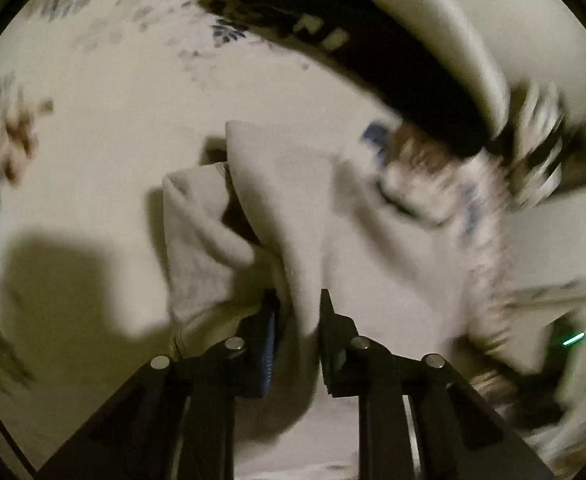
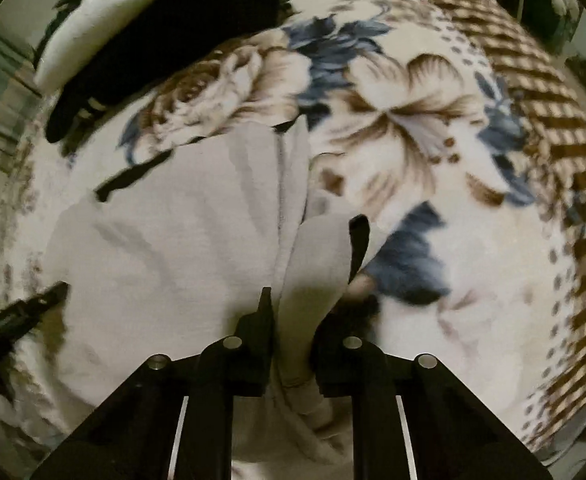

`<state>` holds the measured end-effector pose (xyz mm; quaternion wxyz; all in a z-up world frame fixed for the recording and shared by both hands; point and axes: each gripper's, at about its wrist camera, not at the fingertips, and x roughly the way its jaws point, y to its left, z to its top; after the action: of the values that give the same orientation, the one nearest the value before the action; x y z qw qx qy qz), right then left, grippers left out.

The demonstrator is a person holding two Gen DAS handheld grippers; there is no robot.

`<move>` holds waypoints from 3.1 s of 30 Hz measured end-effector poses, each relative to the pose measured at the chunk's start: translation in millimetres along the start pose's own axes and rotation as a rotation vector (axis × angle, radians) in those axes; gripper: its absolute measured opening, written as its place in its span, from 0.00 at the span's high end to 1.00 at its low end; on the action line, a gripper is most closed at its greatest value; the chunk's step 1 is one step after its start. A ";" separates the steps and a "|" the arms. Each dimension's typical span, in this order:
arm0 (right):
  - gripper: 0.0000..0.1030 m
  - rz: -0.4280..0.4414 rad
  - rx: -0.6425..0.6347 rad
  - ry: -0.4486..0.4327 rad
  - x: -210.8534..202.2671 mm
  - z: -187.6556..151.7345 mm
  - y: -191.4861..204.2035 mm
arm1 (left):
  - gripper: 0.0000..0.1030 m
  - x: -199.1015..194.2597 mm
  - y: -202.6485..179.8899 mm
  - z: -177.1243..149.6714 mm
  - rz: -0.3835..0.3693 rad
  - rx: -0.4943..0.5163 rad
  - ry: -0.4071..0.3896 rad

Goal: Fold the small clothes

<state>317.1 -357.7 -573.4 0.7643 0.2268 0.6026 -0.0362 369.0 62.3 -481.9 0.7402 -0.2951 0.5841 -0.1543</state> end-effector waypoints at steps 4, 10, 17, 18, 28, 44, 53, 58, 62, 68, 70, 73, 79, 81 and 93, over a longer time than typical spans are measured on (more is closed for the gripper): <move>0.84 0.398 0.219 0.039 -2.1 0.0 -22.1 | 0.86 -6.9 27.8 3.6 -0.369 -0.231 -0.004; 0.80 0.610 0.551 0.161 38.3 -10.7 -81.8 | 0.84 17.7 88.7 0.5 -0.254 -0.330 0.075; 0.39 0.216 0.294 0.094 -1.9 -3.0 -71.6 | 0.32 -8.3 35.9 10.0 0.011 -0.053 0.036; 0.39 0.179 0.257 0.079 -7.5 -1.6 -65.8 | 0.32 -9.6 29.4 10.4 0.032 -0.026 0.028; 0.39 0.102 0.184 0.044 -8.5 -1.5 -35.9 | 0.48 34.9 -19.5 21.3 0.132 0.163 0.065; 0.39 0.075 0.210 -0.003 -19.8 11.8 -43.6 | 0.91 24.8 78.1 8.0 -0.450 -0.421 0.021; 0.39 0.077 0.142 -0.022 -32.8 28.0 -25.1 | 0.40 9.2 22.6 22.6 -0.181 -0.111 0.043; 0.38 0.070 0.129 -0.011 -18.9 48.1 -13.2 | 0.39 30.8 -24.8 30.1 0.002 0.127 0.071; 0.38 0.046 0.140 0.042 14.3 66.4 -12.8 | 0.41 57.4 -34.9 35.1 0.162 0.239 0.096; 0.92 0.052 0.092 0.014 26.5 76.8 2.3 | 0.97 40.2 -40.8 37.8 0.150 0.252 0.005; 0.94 0.050 0.066 -0.036 14.1 75.9 10.3 | 0.97 17.9 -34.3 40.5 0.104 0.201 -0.041; 0.94 0.063 0.038 -0.085 -6.0 73.7 19.4 | 0.97 -5.8 -18.8 45.1 0.067 0.101 -0.087; 0.94 0.060 0.040 -0.106 -14.9 76.0 18.8 | 0.95 -8.7 17.5 58.9 0.079 -0.033 -0.079; 0.94 0.057 0.049 -0.096 -10.8 78.0 15.7 | 0.88 -9.2 20.4 59.8 0.053 -0.055 -0.053; 0.94 0.051 0.040 -0.075 -3.2 78.6 21.7 | 0.43 51.9 -22.6 33.9 0.191 0.159 0.085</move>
<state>394.4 -369.7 -550.4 0.7823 0.2558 0.5668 -0.0372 418.0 23.7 -503.3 0.7472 -0.1719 0.6263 -0.1413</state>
